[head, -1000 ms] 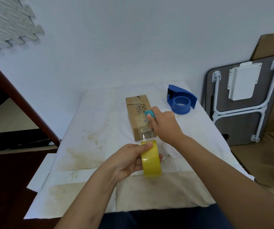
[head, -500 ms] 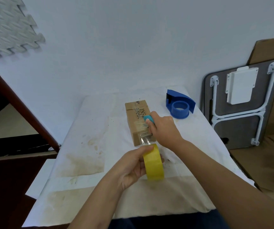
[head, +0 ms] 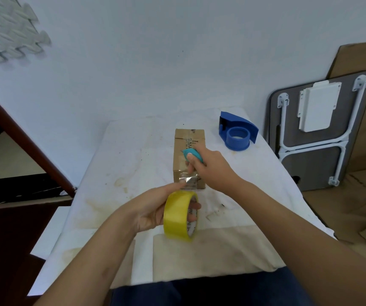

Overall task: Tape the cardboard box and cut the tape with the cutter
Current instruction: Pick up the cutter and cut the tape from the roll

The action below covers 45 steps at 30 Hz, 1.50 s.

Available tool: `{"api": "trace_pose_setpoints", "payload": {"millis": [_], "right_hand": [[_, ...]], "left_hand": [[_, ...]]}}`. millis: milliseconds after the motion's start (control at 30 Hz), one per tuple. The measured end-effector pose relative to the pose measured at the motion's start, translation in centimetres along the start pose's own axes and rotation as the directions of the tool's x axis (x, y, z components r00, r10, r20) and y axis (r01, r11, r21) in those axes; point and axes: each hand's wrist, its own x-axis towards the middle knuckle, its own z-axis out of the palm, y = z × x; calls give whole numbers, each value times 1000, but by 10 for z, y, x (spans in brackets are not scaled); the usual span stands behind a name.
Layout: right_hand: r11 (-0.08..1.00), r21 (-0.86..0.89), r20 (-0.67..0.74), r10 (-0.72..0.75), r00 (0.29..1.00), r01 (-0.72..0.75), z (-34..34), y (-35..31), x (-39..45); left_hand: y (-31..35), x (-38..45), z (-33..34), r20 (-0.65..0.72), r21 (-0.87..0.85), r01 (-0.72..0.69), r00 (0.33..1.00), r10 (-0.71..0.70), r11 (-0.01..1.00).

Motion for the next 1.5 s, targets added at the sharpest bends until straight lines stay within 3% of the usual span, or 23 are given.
{"api": "trace_pose_setpoints", "payload": {"millis": [267,800,900,1067,1300,1433,1500], "right_hand": [[999,-49,-29,-2,1000,1,11,6,6],[987,-157,-21,-44,999,40,15,9,16],[989,-141,-21,-36,999,32,14,10,17],[997,-72,-2,14,1000,-14,12,9,17],[991,93,95,83,992,-92,-20,-3,18],[994,76,245,55,968,-76,-46,-19,11],[997,-68,355,44,934,-21,-55,-23,8]], "left_hand": [[-11,7,15,-116,-43,-142,984,137,989],[-5,-4,14,-161,196,-37,984,70,980],[-13,-1,13,-183,147,-72,978,98,987],[-21,1,19,-149,-77,-136,981,123,988],[-22,6,26,-149,-120,-150,980,132,981],[-23,10,26,-160,-126,-165,977,144,978],[-24,10,25,-158,-124,-165,977,144,979]]}}
